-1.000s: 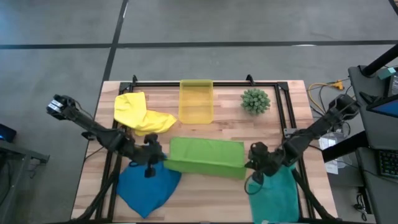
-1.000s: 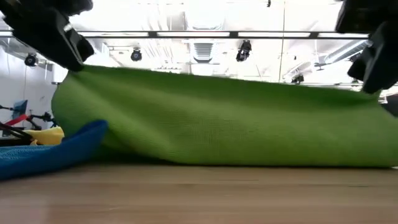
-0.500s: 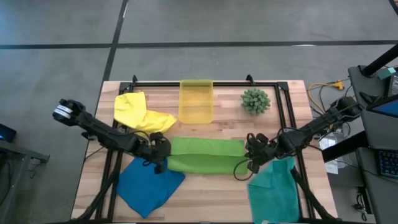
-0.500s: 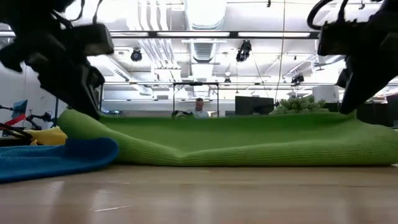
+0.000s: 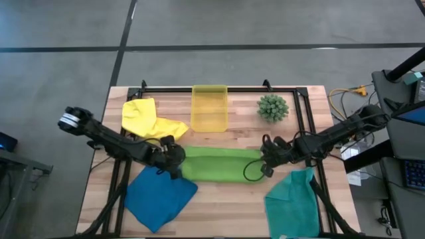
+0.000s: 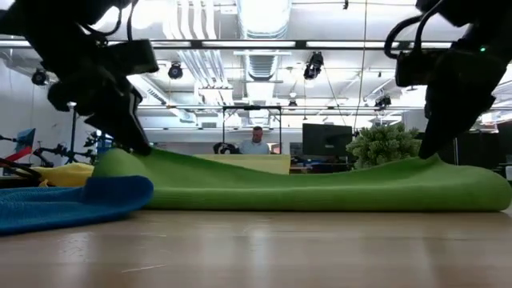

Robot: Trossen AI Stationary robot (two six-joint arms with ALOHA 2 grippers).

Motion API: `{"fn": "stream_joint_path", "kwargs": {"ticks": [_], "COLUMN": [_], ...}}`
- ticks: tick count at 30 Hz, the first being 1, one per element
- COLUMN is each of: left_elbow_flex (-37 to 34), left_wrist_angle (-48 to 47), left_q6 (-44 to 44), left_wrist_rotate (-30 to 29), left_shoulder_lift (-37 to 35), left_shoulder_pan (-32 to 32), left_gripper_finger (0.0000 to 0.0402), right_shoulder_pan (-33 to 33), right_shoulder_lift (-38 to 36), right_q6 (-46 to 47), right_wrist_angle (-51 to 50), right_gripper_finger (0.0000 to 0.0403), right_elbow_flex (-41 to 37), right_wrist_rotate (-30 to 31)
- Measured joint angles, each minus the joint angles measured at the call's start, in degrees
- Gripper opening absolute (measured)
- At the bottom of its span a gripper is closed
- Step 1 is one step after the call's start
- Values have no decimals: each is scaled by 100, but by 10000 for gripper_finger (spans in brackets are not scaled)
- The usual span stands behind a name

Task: Fold microfiber towels
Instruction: Fold the green microfiber cloth

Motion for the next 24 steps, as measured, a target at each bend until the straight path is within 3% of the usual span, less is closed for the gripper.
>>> {"fn": "stream_joint_path", "kwargs": {"ticks": [12, 24], "left_elbow_flex": [-7, 7], "left_wrist_angle": [40, 299], "left_q6": [203, 355], "left_wrist_rotate": [-173, -179], "left_shoulder_lift": [185, 594], "left_shoulder_pan": [500, 634], "left_gripper_finger": [0, 0], "right_shoulder_pan": [-413, -591], "right_shoulder_lift": [85, 755], "right_q6": [-247, -340], "right_wrist_angle": [45, 291], "right_gripper_finger": [8, 9], "right_elbow_flex": [-61, -61], "right_wrist_rotate": [24, 22]}}
